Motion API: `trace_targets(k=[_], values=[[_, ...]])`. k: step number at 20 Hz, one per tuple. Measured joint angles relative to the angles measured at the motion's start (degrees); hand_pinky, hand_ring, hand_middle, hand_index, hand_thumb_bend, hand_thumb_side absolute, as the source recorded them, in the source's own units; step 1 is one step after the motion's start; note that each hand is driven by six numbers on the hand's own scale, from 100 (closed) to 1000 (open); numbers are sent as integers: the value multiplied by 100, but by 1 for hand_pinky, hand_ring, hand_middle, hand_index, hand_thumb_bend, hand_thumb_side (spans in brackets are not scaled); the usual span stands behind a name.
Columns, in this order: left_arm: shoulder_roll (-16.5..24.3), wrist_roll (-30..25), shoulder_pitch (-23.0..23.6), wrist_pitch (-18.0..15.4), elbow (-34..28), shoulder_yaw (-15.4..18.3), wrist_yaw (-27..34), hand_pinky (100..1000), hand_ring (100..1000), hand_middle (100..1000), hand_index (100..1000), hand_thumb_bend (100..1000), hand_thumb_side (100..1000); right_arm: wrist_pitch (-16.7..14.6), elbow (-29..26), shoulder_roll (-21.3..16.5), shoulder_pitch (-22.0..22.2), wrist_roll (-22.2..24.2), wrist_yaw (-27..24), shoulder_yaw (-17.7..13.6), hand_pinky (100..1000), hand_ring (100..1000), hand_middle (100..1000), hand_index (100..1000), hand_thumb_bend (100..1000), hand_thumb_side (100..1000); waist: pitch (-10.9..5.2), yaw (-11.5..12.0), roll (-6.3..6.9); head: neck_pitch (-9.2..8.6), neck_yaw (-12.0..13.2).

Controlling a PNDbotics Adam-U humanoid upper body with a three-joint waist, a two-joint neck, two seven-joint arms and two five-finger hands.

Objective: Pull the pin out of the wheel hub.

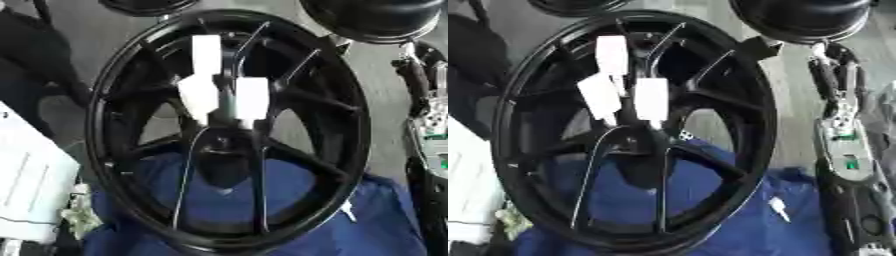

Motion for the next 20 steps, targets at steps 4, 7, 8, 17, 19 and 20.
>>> trace_targets(k=[4, 7, 8, 17, 19, 20], values=[[0, 0, 1, 0, 0, 0, 0, 731, 685, 655, 751, 139, 445, 7, 0, 0, 0, 7, 0, 1, 782, 688, 694, 772, 100, 593, 0, -2, 6, 0, 5], [-1, 0, 1, 0, 0, 0, 0, 731, 685, 654, 752, 137, 446, 9, 0, 0, -1, 9, 0, 1, 782, 688, 694, 772, 100, 593, 0, -2, 12, 0, 11], [-2, 0, 1, 0, 0, -1, 0, 732, 685, 655, 752, 138, 446, 10, 0, 0, -1, 10, 0, 1, 782, 688, 694, 772, 100, 593, 0, -2, 12, 0, 14], [-180, -379, -174, -62, 202, -227, -7, 750, 705, 679, 780, 179, 496, 17, 0, 0, -1, 17, 0, 7, 782, 688, 695, 771, 100, 595, 0, -2, 13, 0, 36], [-272, -593, -252, -102, 313, -333, -18, 754, 711, 685, 786, 193, 508, 18, 0, 0, -1, 18, 0, 21, 782, 688, 695, 771, 100, 595, 0, -2, 13, 0, 49], [-319, -701, -293, -124, 370, -386, -28, 758, 718, 693, 793, 205, 521, 18, 0, 0, -1, 18, 0, 30, 782, 688, 695, 771, 100, 596, 0, -4, 13, 0, 52]])
